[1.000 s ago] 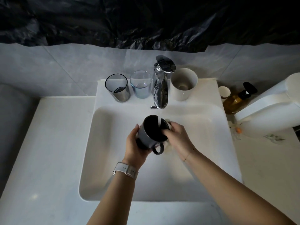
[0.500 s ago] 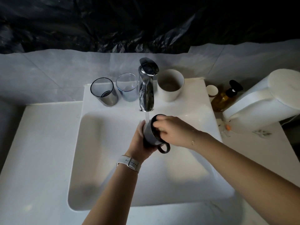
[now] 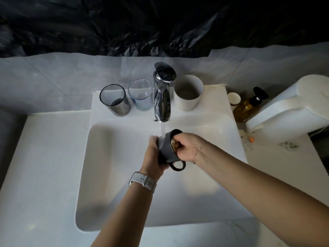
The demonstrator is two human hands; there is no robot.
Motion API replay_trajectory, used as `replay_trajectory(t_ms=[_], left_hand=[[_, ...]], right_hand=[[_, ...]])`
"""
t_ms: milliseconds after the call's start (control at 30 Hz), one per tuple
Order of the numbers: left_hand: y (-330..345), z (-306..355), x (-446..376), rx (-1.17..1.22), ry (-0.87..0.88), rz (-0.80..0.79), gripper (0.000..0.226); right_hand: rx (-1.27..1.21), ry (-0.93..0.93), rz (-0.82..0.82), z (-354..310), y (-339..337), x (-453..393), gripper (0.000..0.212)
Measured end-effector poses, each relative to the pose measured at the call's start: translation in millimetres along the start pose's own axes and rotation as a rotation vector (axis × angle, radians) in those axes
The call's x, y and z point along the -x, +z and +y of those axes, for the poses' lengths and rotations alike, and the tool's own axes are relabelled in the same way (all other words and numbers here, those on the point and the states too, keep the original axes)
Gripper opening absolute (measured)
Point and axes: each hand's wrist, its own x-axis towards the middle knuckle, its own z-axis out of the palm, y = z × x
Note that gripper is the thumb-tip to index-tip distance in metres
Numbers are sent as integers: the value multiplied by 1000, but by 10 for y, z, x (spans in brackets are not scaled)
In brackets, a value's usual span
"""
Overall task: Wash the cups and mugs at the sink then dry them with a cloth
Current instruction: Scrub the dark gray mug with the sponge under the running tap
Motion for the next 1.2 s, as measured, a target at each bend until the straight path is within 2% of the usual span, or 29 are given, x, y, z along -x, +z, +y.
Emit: replay_trajectory(t_ms=[100, 167, 233, 333, 400, 467, 567, 667, 767, 800, 833, 900, 933, 1000, 1067, 1133, 1200], left_hand=[[2, 86, 39, -3, -59, -27, 28], [-2, 142, 92, -15, -127, -38, 26], [-24, 149, 137, -21, -169, -48, 27], [-67, 143, 183, 10, -201, -73, 26], [-92, 178, 186, 27, -166, -83, 26], [-132, 214, 170, 43, -110, -89, 27], [-221, 221, 138, 93, -71, -118, 34], [-266, 174, 130, 144, -48, -79, 36], [-222, 82, 83, 114, 67, 56, 32], [-211, 49, 66, 96, 107, 102, 31], [-212, 21, 52, 81, 136, 135, 30], [-242, 10, 39, 71, 144, 170, 32], [-266, 45, 47, 77, 122, 168, 37], [-352, 121, 40, 76, 51, 133, 49], [-403, 190, 70, 56, -3, 108, 45], [-417, 194, 108, 52, -55, 67, 44], [-407, 166, 148, 56, -105, 27, 45]], right_hand=[[1097, -420, -46, 115, -147, 71, 27], [1671, -614, -131, 20, -140, 160, 27], [2082, -645, -234, -130, -79, 238, 34], [2406, -729, -305, -264, -30, 261, 33], [2425, -798, -286, -222, -42, 209, 24], [2192, -772, -247, -107, -90, 115, 17], [1540, -619, -272, 33, -140, 148, 31], [936, -451, -305, 119, -134, 185, 11], [113, -163, -114, 184, -27, 59, 29], [-58, -123, -52, 197, -3, 21, 31], [-108, -123, -30, 209, 18, 4, 31], [96, -238, -104, 255, -20, 27, 34], [330, -355, -150, 299, -79, 64, 33], [922, -669, -222, 367, -248, 111, 19], [1375, -912, -319, 272, -403, 103, 13], [1615, -987, -467, 88, -472, 95, 22], [1851, -1167, -544, -91, -500, 54, 36]])
